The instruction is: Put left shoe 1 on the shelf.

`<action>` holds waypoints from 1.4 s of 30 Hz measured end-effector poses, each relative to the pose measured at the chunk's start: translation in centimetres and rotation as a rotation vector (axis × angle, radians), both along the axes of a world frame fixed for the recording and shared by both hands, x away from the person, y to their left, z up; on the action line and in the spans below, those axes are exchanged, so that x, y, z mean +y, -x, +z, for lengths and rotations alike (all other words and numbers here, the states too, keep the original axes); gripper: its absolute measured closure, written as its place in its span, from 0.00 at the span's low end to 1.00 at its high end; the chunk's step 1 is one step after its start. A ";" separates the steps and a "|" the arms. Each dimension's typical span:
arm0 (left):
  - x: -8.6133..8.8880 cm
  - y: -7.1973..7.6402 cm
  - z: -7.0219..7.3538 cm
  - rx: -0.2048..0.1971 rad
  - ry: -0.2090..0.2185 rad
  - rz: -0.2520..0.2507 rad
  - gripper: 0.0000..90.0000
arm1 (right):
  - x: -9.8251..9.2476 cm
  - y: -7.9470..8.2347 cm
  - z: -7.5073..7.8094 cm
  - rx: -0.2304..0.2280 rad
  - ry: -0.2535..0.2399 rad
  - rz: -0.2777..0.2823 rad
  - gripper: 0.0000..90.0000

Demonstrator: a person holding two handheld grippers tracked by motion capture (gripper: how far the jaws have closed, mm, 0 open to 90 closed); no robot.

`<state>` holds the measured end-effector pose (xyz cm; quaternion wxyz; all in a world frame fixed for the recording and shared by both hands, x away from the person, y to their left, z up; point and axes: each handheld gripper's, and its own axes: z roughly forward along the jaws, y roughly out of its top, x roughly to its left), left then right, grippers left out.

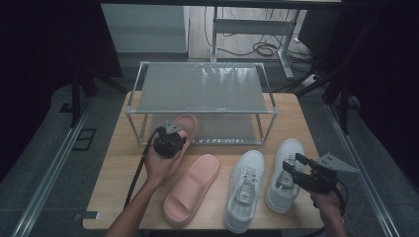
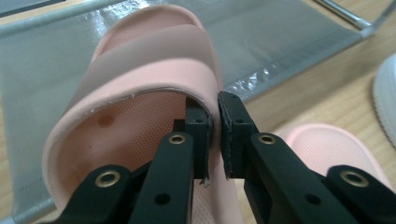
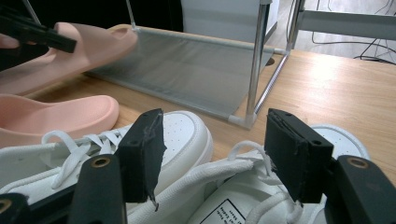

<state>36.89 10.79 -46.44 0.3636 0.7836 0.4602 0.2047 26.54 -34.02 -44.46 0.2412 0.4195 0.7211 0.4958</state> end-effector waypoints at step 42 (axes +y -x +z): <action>-2.3 -2.1 -1.8 -0.044 -0.087 0.052 0.66 | -0.3 0.1 0.1 -0.004 -0.005 -0.004 0.42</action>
